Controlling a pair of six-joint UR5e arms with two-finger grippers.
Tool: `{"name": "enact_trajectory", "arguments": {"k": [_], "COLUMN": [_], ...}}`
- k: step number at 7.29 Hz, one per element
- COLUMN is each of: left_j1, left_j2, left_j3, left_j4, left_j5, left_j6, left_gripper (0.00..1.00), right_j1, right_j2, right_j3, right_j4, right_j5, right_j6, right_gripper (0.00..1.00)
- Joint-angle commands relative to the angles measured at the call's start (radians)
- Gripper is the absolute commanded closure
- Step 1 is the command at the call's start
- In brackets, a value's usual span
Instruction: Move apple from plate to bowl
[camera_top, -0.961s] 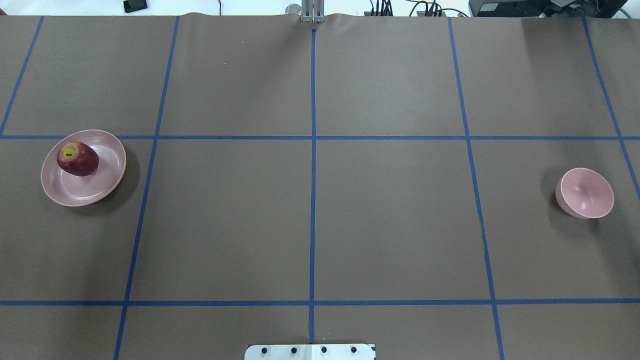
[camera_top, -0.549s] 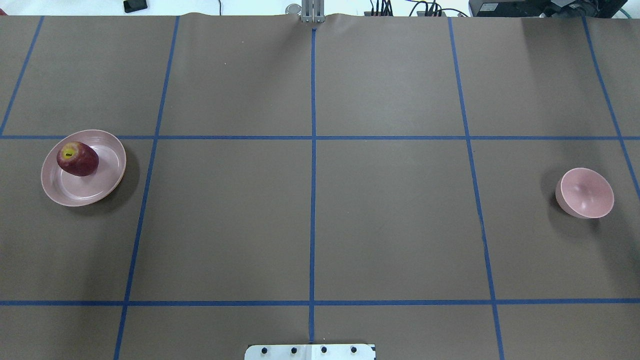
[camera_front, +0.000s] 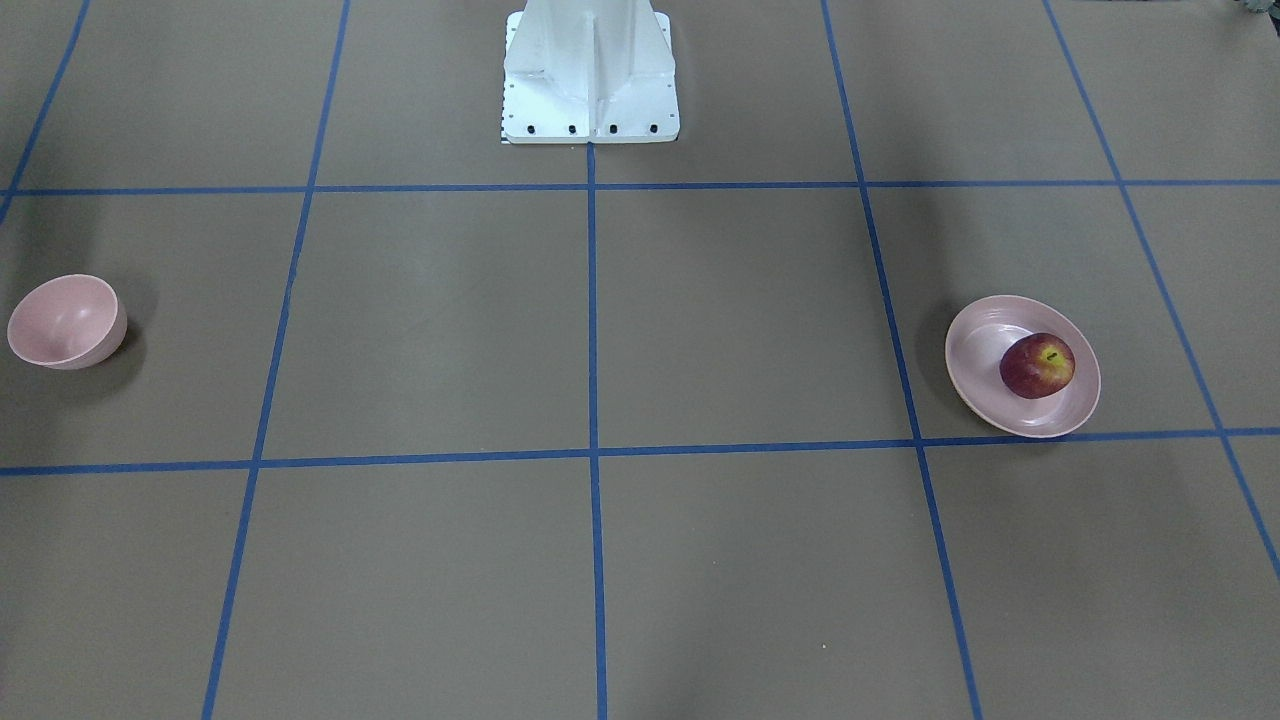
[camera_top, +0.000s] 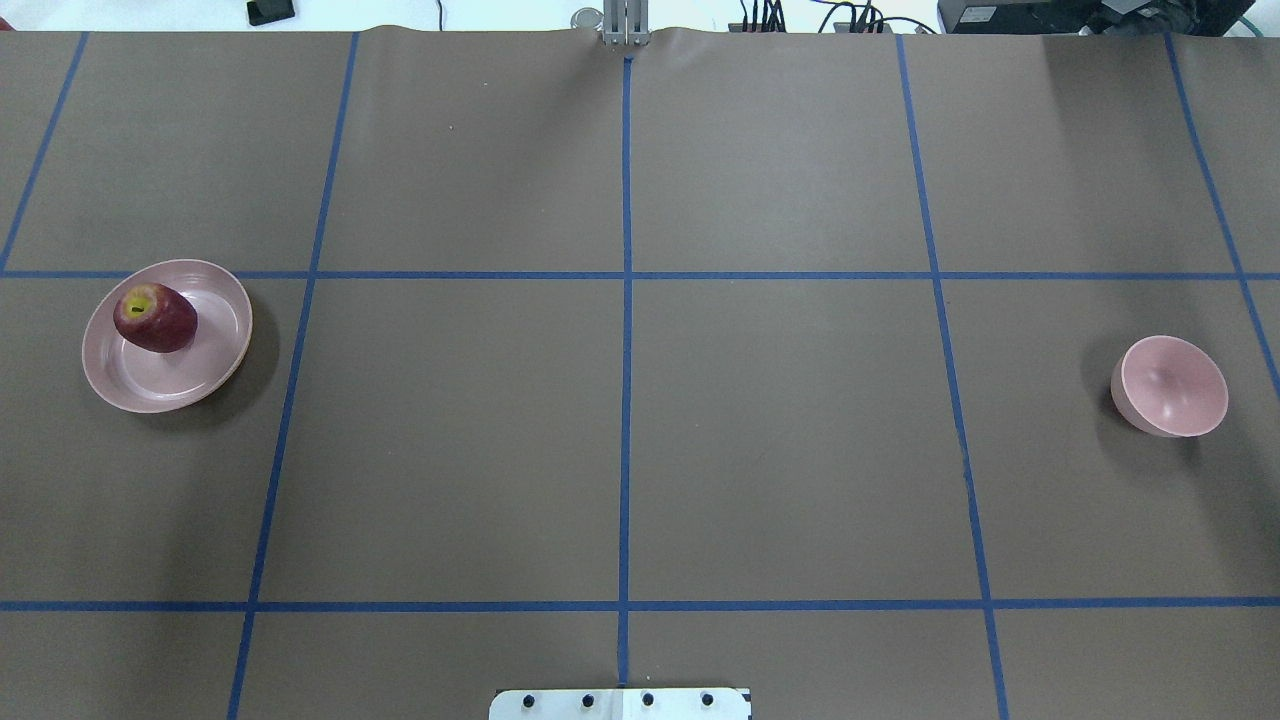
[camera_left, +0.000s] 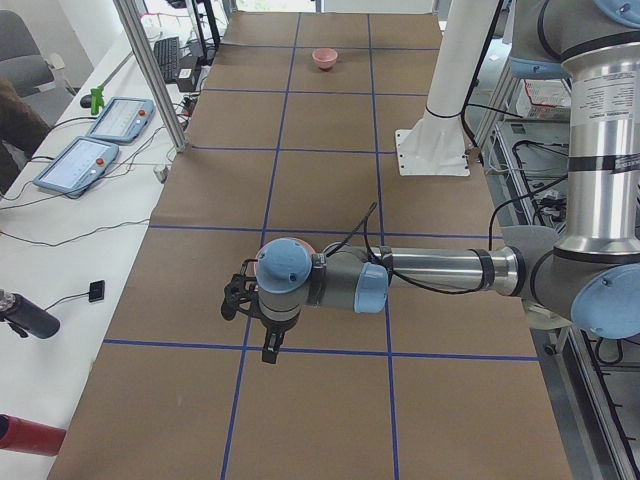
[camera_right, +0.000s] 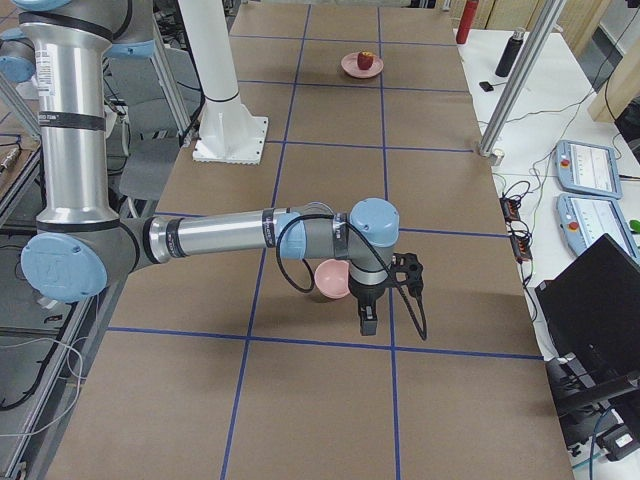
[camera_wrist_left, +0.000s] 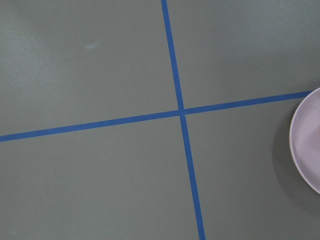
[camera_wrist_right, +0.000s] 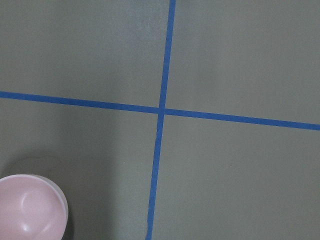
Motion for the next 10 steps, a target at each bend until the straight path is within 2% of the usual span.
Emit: {"name": "enact_trajectory", "arguments": {"k": [1, 2, 4, 5, 7, 8, 10], "left_j1": [0.001, 0.003, 0.004, 0.004, 0.004, 0.004, 0.004], "left_j2": [-0.006, -0.008, -0.015, -0.015, -0.015, -0.015, -0.011], "left_j3": [-0.006, -0.006, -0.007, -0.007, -0.007, -0.007, -0.007], "left_j4": [-0.026, -0.031, -0.030, -0.031, -0.031, -0.031, -0.031], "left_j5": [-0.001, -0.002, -0.001, -0.001, -0.001, -0.001, -0.001], "left_j6": [-0.004, -0.002, -0.001, 0.002, 0.004, 0.002, 0.005], "left_gripper": [0.00, 0.00, 0.00, 0.00, 0.00, 0.00, 0.00], "right_j1": [-0.023, -0.049, -0.153, -0.187, -0.294, -0.358, -0.429], "right_j2": [-0.024, -0.027, -0.034, -0.074, -0.178, -0.209, -0.240], "right_j3": [-0.003, -0.003, 0.002, 0.000, -0.006, -0.009, -0.040], "right_j4": [0.072, 0.070, 0.098, 0.197, 0.495, 0.608, 0.710], "right_j5": [0.009, 0.009, 0.006, 0.018, 0.032, 0.022, 0.005], "right_j6": [0.013, 0.016, 0.158, 0.236, 0.495, 0.606, 0.642], "right_gripper": [0.00, 0.00, 0.00, 0.00, 0.00, 0.00, 0.05]}}
